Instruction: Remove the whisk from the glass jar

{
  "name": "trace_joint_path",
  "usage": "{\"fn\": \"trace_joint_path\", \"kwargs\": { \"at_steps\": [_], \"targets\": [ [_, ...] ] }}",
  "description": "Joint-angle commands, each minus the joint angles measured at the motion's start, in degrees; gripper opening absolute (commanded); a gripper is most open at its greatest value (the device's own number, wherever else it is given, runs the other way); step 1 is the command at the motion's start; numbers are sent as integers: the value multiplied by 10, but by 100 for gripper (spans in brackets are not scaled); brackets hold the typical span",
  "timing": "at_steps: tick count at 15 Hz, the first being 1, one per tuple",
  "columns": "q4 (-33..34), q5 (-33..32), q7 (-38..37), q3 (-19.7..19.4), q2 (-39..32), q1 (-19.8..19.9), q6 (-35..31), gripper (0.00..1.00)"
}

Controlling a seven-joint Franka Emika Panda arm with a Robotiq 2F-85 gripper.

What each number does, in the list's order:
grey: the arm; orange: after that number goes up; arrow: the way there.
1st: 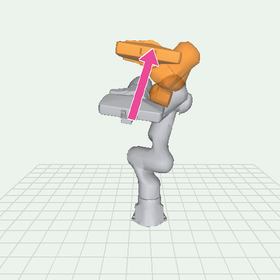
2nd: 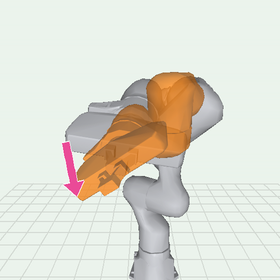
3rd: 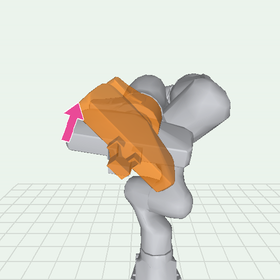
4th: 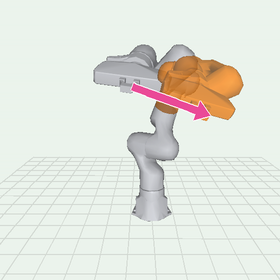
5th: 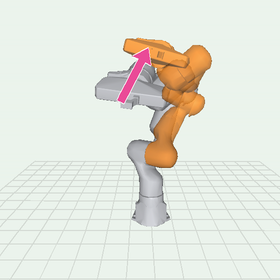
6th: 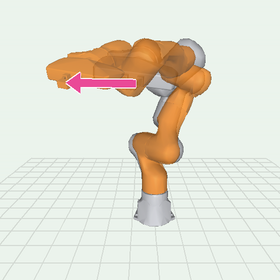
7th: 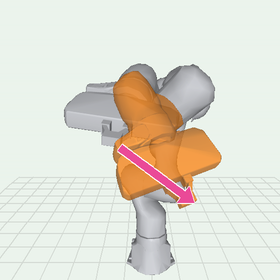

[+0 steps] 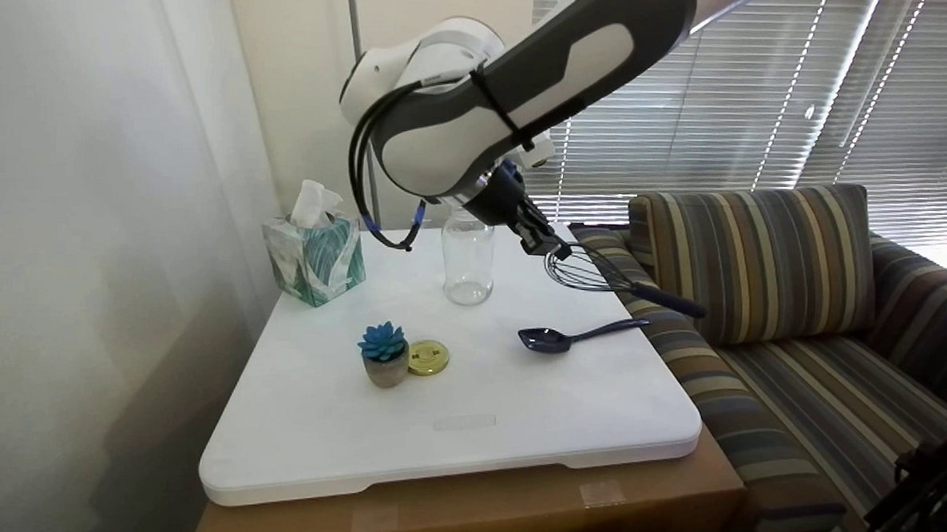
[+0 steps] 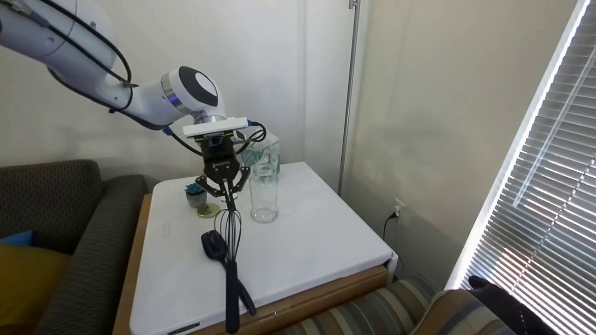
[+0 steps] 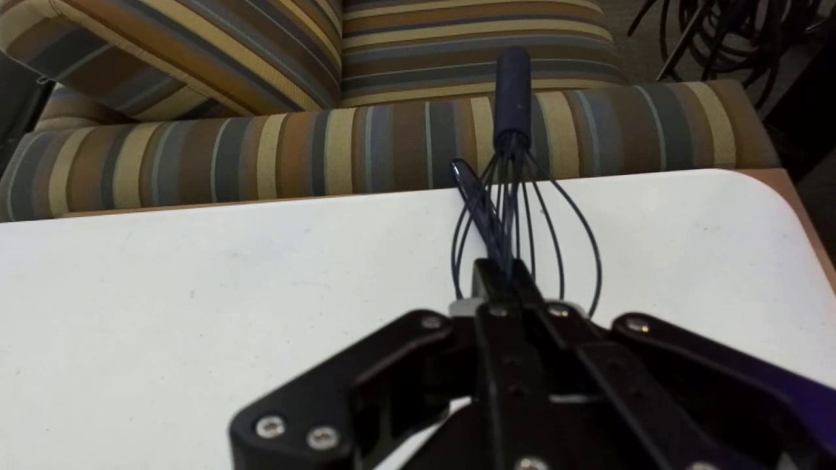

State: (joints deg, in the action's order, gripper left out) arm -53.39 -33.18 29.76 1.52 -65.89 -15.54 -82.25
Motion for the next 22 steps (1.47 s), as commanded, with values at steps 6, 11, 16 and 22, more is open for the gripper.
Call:
{"fn": "trace_joint_path", "kwargs": {
  "at_steps": [6,11,16,22],
  "targets": [
    [69,-12,31,-14,-42,-12,14,1],
    [160,-58,105,-25,-120,-38,25,1],
    [215,-79,184,-50,-179,-52,-4,1],
    [207,-68,187,-55,-185,-62,-55,1]
  ]
}}
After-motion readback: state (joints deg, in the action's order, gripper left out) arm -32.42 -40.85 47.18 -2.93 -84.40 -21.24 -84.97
